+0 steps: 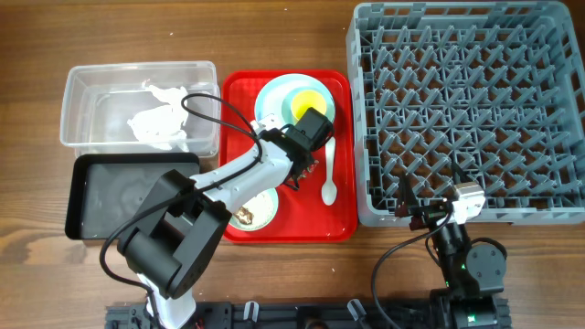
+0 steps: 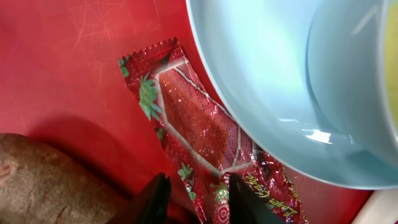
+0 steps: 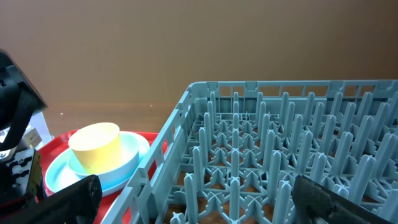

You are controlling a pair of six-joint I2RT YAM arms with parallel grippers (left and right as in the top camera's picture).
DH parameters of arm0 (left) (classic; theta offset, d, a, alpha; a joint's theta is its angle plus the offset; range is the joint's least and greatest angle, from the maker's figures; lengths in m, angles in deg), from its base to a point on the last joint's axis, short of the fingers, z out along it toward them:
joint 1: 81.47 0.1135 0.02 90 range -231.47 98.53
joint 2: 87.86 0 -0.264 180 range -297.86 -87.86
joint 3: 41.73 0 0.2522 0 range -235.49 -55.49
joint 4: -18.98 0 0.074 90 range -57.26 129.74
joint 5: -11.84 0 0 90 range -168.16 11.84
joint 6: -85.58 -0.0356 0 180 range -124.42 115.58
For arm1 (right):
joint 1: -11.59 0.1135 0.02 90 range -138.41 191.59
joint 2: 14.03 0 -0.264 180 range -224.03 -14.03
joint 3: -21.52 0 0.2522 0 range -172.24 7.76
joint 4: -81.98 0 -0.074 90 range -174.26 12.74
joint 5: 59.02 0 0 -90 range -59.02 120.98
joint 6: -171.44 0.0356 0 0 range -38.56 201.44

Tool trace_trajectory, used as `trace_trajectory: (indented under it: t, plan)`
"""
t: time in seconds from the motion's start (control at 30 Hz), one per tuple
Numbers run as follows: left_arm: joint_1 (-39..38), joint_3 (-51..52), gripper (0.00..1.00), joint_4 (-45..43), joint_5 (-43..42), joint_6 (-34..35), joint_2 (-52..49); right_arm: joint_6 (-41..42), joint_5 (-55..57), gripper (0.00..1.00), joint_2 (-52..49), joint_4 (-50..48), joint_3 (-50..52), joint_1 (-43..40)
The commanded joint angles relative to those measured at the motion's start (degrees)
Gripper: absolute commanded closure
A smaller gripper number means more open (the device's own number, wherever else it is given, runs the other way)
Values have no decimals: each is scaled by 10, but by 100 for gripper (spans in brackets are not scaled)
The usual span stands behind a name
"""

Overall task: Sort waste into correct bins and load items into the dishwasher rack
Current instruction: 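Reach the left gripper to the red candy wrapper and grasp it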

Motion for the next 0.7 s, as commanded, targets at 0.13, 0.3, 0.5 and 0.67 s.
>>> trace_trajectory:
  t: [0.13,0.3,0.5,0.67]
  plan:
    - [5,2,70,-4,18,6,-16,-4,5,0,4,-3,1,-2]
    - [5,2,73,-13,18,6,-30,-4,5,0,4,-3,1,-2]
    - [5,2,80,-15,18,6,-28,-4,5,0,4,-3,1,-2]
    - [5,2,94,-15,33,5,-13,-4,5,0,4,-3,1,-2]
